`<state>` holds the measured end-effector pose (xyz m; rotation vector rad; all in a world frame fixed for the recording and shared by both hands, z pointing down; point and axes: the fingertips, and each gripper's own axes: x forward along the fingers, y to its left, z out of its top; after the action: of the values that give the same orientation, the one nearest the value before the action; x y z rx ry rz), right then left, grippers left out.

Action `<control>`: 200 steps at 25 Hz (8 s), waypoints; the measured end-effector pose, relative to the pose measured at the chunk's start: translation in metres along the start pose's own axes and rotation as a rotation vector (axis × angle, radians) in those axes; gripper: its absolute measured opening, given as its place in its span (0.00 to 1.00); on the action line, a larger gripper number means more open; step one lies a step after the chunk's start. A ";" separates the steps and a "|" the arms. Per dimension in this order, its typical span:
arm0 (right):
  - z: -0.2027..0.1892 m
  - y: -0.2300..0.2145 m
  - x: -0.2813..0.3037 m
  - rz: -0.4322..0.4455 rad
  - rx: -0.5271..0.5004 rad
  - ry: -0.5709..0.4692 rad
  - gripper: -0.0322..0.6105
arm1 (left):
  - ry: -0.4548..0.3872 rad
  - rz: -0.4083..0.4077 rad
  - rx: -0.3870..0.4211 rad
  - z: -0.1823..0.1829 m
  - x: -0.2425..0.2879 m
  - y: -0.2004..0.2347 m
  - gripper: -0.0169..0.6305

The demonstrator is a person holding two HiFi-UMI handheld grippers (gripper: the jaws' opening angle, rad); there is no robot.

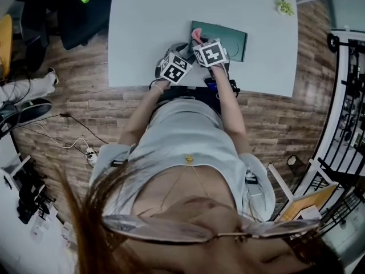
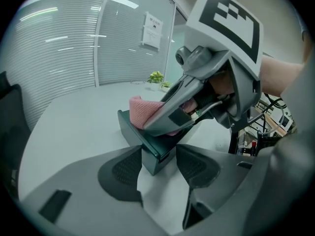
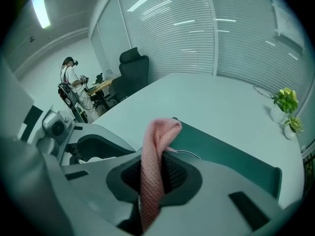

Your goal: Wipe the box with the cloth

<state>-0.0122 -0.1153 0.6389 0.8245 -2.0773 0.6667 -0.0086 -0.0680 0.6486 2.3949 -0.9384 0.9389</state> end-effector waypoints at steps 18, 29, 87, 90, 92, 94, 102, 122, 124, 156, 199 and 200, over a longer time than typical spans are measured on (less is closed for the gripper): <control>-0.014 -0.063 -0.087 -0.132 0.161 -0.232 0.12 | 0.001 -0.001 -0.020 0.000 0.002 0.002 0.39; -0.075 -0.117 -0.123 -0.315 0.191 -0.144 0.12 | 0.018 -0.004 -0.022 -0.002 0.000 0.000 0.39; -0.079 -0.068 -0.065 -0.237 0.238 -0.058 0.12 | 0.037 0.008 -0.056 -0.012 0.006 0.001 0.37; -0.073 -0.057 -0.061 -0.203 0.234 -0.062 0.12 | 0.037 0.004 -0.053 -0.012 0.005 0.000 0.37; -0.068 -0.047 -0.057 -0.172 0.235 -0.071 0.12 | 0.032 0.001 -0.053 -0.011 0.005 -0.001 0.37; -0.064 -0.041 -0.053 -0.163 0.224 -0.076 0.12 | 0.030 -0.003 -0.054 -0.010 0.006 -0.002 0.37; -0.050 -0.019 -0.036 -0.118 0.180 -0.070 0.12 | 0.026 -0.005 -0.050 -0.009 0.006 -0.004 0.37; -0.022 0.022 -0.013 -0.050 0.080 -0.064 0.12 | 0.026 -0.014 -0.043 -0.012 0.005 -0.002 0.37; -0.022 0.024 -0.010 -0.040 0.089 -0.068 0.12 | 0.026 -0.019 -0.050 -0.012 0.005 -0.002 0.37; -0.047 -0.024 -0.101 -0.158 -0.118 -0.314 0.12 | -0.210 -0.037 -0.094 0.047 -0.048 -0.011 0.15; 0.063 0.044 -0.265 -0.145 -0.230 -0.939 0.12 | -0.704 -0.093 0.084 0.198 -0.184 -0.060 0.09; 0.063 0.043 -0.264 -0.147 -0.226 -0.936 0.12 | -0.704 -0.093 0.085 0.198 -0.184 -0.060 0.09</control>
<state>0.0522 -0.0443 0.3815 1.2931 -2.7881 -0.0941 0.0205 -0.0579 0.3737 2.8661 -1.0064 0.0735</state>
